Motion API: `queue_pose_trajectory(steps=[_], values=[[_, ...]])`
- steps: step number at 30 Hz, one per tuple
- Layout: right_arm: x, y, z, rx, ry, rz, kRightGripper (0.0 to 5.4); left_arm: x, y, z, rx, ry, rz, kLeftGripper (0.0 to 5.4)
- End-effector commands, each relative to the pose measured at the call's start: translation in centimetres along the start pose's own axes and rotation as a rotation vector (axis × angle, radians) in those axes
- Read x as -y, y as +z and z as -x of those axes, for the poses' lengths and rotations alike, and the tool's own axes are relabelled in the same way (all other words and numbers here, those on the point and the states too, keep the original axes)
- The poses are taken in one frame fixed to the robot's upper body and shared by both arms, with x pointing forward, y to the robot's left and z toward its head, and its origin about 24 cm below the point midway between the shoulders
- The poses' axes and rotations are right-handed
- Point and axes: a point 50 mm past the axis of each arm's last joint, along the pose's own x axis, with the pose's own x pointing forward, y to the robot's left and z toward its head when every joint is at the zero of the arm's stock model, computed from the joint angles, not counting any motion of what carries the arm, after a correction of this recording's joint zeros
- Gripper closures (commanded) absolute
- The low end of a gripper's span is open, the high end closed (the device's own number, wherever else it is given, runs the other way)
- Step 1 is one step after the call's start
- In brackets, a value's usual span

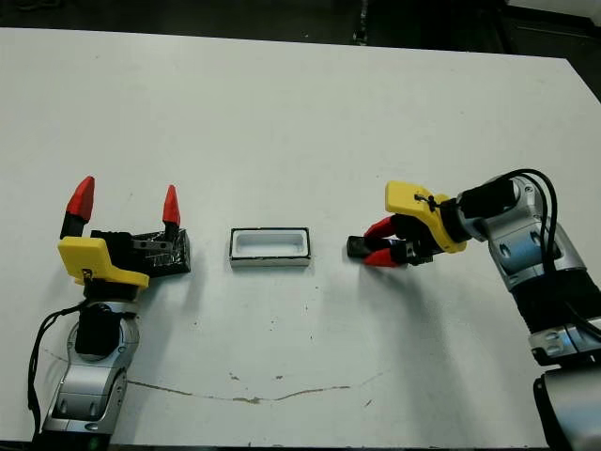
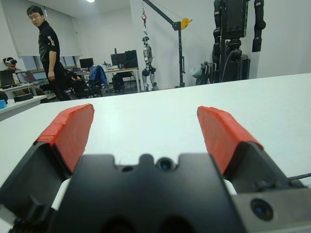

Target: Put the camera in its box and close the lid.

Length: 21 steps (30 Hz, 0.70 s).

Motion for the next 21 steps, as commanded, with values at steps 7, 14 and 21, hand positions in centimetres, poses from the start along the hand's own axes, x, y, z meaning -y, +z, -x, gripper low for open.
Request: queue_pose_trajectory(steps=[7,14,21], values=[[-0.5,-0.9,-0.5,-0.033,0.037,-0.006,3.74,-0.1,-0.3,0.3,-0.013,0.001,-0.008,0.00],[-0.1,-0.2,0.1,0.062,-0.031,-0.025,3.74,-0.2,-0.3,0.3,-0.015,0.001,-0.008,0.00],[1.6,3.0,1.9,0.203,-0.038,-0.053,3.74,-0.2,-0.3,0.3,-0.019,0.003,-0.001,0.00]])
